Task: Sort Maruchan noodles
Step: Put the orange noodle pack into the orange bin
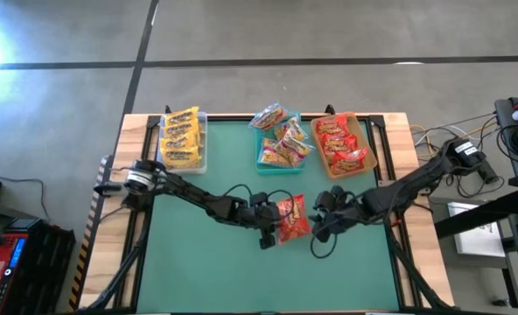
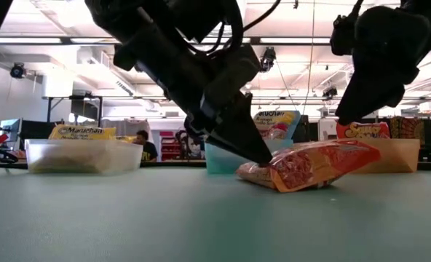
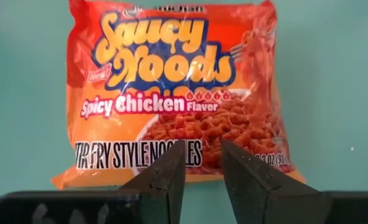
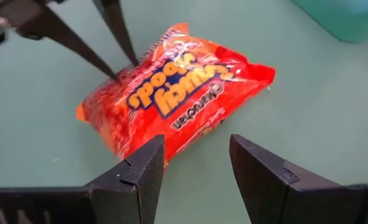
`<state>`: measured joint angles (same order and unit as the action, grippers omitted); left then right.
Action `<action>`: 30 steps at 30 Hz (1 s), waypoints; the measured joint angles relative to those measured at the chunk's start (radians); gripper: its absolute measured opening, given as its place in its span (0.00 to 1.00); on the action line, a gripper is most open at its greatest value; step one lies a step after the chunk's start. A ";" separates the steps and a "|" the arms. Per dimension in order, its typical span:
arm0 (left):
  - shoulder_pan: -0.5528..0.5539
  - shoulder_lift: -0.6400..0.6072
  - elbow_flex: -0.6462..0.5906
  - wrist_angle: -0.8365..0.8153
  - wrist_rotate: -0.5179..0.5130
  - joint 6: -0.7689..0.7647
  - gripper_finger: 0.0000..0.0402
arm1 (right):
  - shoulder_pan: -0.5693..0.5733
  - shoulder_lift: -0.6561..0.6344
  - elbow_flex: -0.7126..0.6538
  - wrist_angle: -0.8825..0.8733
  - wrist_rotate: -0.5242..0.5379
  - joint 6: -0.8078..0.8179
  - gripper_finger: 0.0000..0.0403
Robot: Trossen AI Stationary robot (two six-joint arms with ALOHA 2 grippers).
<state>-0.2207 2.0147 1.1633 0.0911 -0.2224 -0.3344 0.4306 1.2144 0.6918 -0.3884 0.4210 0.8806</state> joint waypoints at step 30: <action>-0.016 0.064 -0.013 -0.042 0.001 -0.043 0.22 | -0.079 -0.003 0.000 -0.086 -0.135 0.116 0.61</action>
<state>-0.2371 2.0789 1.1500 0.0495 -0.2216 -0.3778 0.3520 1.2118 0.6918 -0.4739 0.2863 0.9965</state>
